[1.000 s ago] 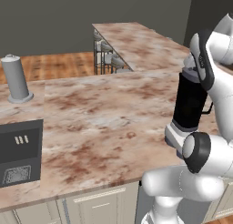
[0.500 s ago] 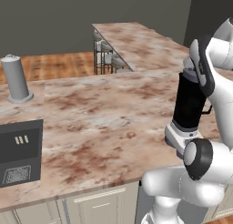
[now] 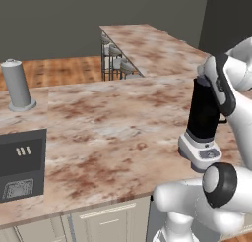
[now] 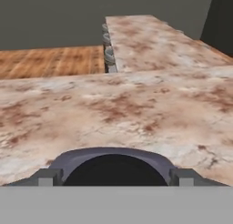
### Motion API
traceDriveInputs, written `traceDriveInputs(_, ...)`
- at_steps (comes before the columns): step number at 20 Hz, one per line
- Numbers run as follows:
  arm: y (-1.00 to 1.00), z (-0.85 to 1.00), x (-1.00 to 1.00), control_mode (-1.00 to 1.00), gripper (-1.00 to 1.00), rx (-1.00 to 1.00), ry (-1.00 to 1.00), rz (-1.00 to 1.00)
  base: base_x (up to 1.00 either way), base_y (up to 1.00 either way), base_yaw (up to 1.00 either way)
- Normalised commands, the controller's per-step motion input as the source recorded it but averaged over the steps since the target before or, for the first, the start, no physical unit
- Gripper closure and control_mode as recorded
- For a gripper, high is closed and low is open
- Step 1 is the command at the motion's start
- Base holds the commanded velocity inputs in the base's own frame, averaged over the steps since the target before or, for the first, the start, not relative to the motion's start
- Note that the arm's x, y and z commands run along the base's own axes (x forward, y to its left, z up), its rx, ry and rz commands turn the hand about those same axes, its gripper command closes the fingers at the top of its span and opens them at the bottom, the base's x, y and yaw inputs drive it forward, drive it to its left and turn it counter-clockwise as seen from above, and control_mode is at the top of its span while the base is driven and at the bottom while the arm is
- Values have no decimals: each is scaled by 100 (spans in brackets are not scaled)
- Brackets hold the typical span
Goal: Grab the garlic and lemon from the fridge, place them in the blender, close the lid, and turn on the blender to create a marinade.
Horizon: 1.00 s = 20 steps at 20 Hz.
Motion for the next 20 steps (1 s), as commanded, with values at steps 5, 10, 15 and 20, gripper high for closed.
traceDriveInputs(5, 2, -36, 6, -100, 100, 0, -24, 0, 0, 0, 0)
traceDriveInputs(10, 0, -3, 5, -100, 100, -1, -9, 0, 0, 0, 0)
traceDriveInputs(15, 4, -36, 31, -100, 100, -11, 5, 1, 0, 0, 0)
traceDriveInputs(20, 4, -59, 2, -100, 100, -16, 5, 5, 0, 0, 0)
